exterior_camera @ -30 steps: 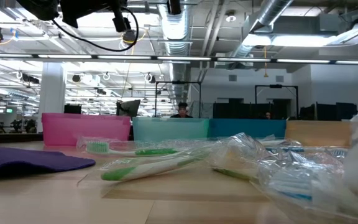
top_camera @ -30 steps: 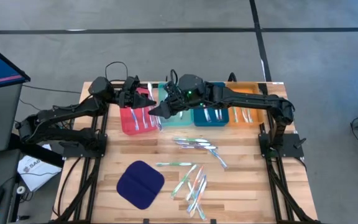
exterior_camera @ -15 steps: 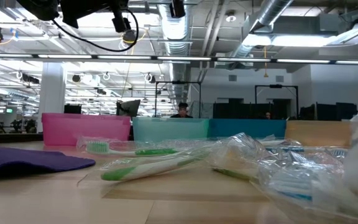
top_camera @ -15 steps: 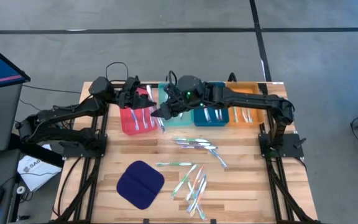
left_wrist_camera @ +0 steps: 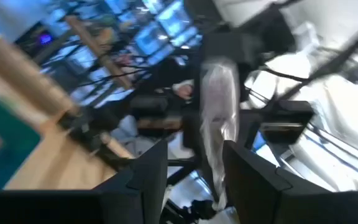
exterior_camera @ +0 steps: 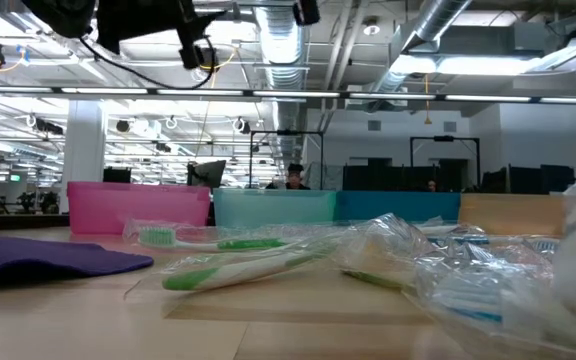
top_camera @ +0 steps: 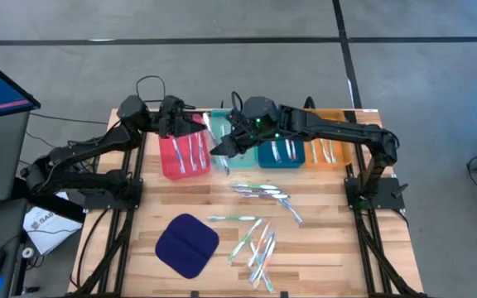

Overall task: Pick & Place Toothbrushes
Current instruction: Put the purple toothbrush into the green bin

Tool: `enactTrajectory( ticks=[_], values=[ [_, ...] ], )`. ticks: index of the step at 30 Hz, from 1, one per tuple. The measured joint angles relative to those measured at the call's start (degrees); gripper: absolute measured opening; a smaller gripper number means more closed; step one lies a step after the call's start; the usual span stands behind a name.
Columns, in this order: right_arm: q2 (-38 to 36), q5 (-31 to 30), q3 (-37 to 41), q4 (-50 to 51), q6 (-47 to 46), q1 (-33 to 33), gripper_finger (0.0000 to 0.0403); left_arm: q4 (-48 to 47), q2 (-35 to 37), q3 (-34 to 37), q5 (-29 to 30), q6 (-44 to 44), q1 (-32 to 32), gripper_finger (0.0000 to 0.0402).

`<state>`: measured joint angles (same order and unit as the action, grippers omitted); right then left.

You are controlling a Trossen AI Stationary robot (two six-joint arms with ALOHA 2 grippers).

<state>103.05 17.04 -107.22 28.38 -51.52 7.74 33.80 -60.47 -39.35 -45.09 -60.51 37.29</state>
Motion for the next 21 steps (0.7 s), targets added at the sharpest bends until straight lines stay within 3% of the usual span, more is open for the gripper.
enactTrajectory(
  ticks=[7,13,21],
  values=[
    [-0.3,-3.0,-0.1,6.4,1.8,8.9,0.0015,-11.2,0.0,0.0,0.1,-1.7,-2.5,0.0141],
    [2.3,-6.9,0.0,12.1,3.2,17.6,0.0015,-11.8,0.0,0.0,1.5,1.7,-9.0,0.0132],
    [9.6,-12.2,-0.9,13.7,1.9,20.7,0.0015,-11.6,2.6,0.0,6.3,6.6,-16.0,0.0118]
  ],
)
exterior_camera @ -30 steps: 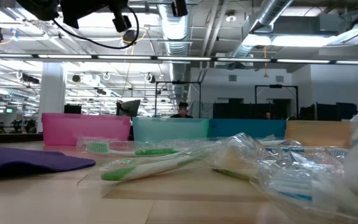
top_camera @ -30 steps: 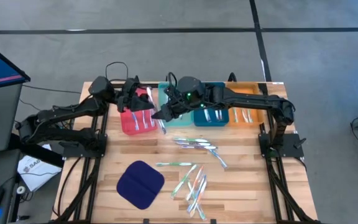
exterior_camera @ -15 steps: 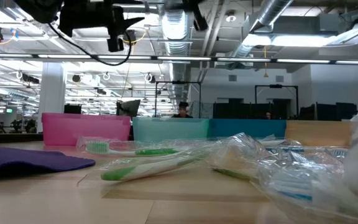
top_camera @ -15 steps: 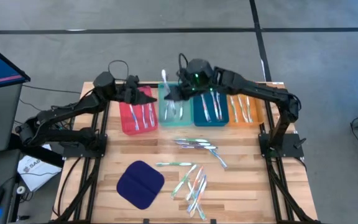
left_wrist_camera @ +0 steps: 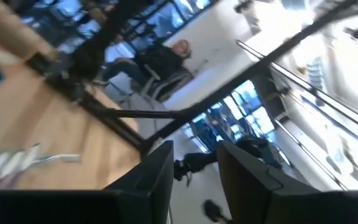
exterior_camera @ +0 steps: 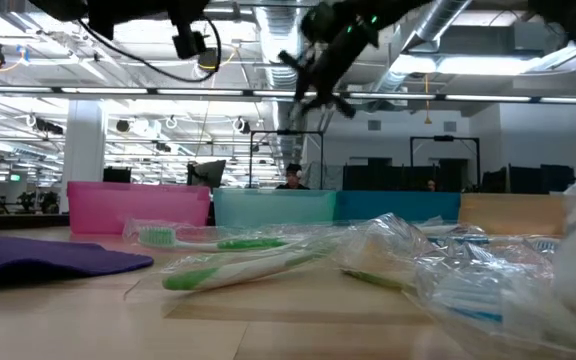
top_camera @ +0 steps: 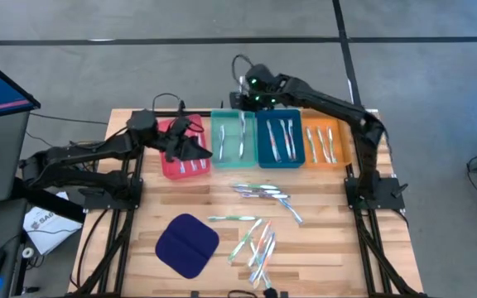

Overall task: Pick & Place Toothbrushes
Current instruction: Put the purple toothbrush into the green bin

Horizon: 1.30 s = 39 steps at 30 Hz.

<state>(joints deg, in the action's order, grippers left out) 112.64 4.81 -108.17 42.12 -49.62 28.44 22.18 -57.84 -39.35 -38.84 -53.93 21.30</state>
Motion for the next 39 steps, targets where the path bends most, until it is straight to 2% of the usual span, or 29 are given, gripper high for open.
enactTrajectory(
  ticks=[3,9,14,18,23,27,39],
  values=[
    [6.4,-0.4,-4.3,0.6,-0.8,-0.9,0.0015,-0.5,2.6,0.0,0.6,0.0,-1.5,0.0114],
    [19.5,-0.6,-17.0,13.5,1.4,-2.3,0.0015,-0.2,8.2,0.0,4.0,-0.3,-3.6,0.0108],
    [24.5,-1.9,-24.3,16.9,1.4,-2.9,0.0015,-0.3,11.9,0.0,4.2,-1.3,-3.7,0.0106],
    [28.8,-1.6,-25.1,19.4,-0.8,-3.1,0.0015,-0.4,13.6,0.0,4.9,-1.4,-3.7,0.0106],
    [30.1,-2.9,-25.7,21.6,-0.9,-3.4,0.0015,-0.1,14.4,0.0,5.3,-1.9,-4.4,0.0106],
    [29.9,-4.6,-25.7,19.6,-2.1,-3.3,0.0015,-0.5,14.6,0.0,5.5,-2.0,-5.8,0.0106],
    [29.9,4.1,-25.7,26.8,-4.9,-2.7,0.0015,-0.3,14.7,0.0,5.8,-2.3,-6.9,0.0106]
  ],
)
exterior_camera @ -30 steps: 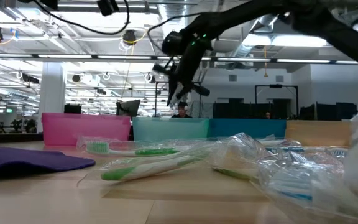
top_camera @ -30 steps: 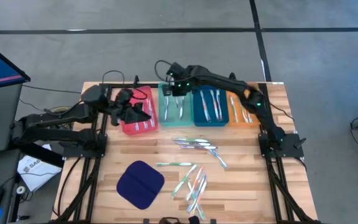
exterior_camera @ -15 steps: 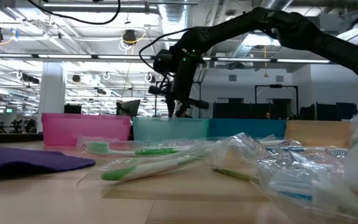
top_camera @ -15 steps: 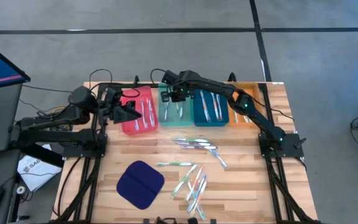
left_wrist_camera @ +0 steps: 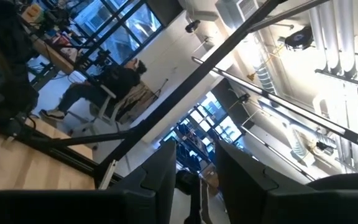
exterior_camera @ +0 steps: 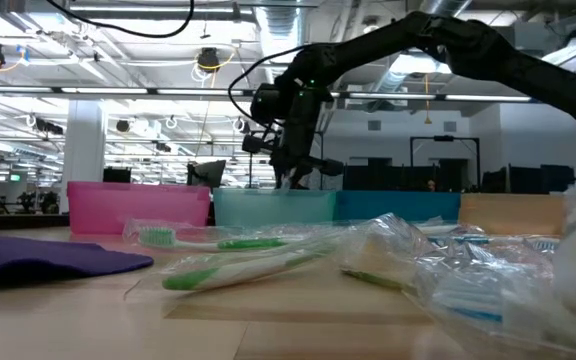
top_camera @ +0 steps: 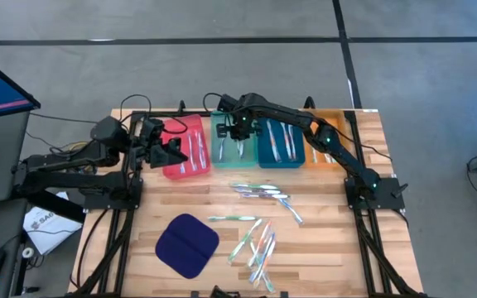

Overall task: Pick & Place Toothbrushes
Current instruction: Put the purple toothbrush into the green bin

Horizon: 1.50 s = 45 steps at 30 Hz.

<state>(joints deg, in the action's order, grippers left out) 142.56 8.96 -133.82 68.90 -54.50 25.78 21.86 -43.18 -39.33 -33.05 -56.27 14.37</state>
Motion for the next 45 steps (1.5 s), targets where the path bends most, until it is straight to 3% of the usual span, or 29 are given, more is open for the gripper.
enactTrajectory(
  ticks=[9,24,37,45],
  values=[
    [0.0,6.0,0.0,6.1,-0.5,2.2,0.0015,0.1,0.5,0.0,-0.8,0.4,-2.1,0.0106],
    [0.1,1.2,0.0,13.1,-0.4,1.2,0.0015,0.0,0.9,0.0,-0.3,0.8,-6.5,0.0106],
    [3.0,3.5,0.3,15.4,4.2,1.3,0.0015,0.0,0.9,0.0,1.0,0.9,-7.0,0.0106],
    [3.4,1.5,0.0,14.9,4.3,0.1,0.0016,0.0,0.9,0.0,1.0,0.8,-6.9,0.0106]
  ],
)
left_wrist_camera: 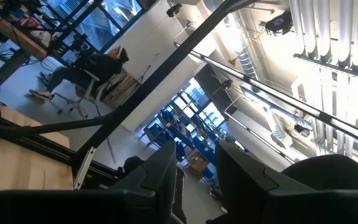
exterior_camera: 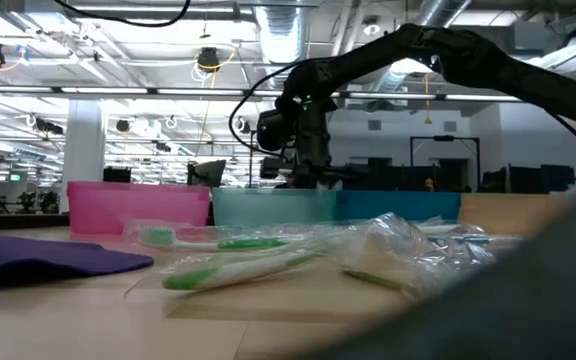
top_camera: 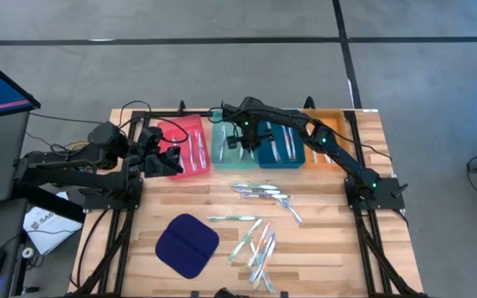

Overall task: Pick & Place Toothbrushes
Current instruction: Put the purple toothbrush into the green bin

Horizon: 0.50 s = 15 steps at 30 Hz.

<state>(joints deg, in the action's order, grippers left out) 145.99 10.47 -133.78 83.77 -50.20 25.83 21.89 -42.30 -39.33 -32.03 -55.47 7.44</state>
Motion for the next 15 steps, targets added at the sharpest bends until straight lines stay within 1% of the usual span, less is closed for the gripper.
enactTrajectory(
  ticks=[6,15],
  values=[
    [0.0,-0.1,0.0,-0.6,-0.7,0.1,0.0027,0.0,0.0,0.0,0.2,0.0,0.0,0.0106],
    [0.0,-0.5,0.0,-3.0,0.5,0.1,0.0096,0.0,0.0,0.0,0.2,0.1,0.0,0.0106]
  ],
)
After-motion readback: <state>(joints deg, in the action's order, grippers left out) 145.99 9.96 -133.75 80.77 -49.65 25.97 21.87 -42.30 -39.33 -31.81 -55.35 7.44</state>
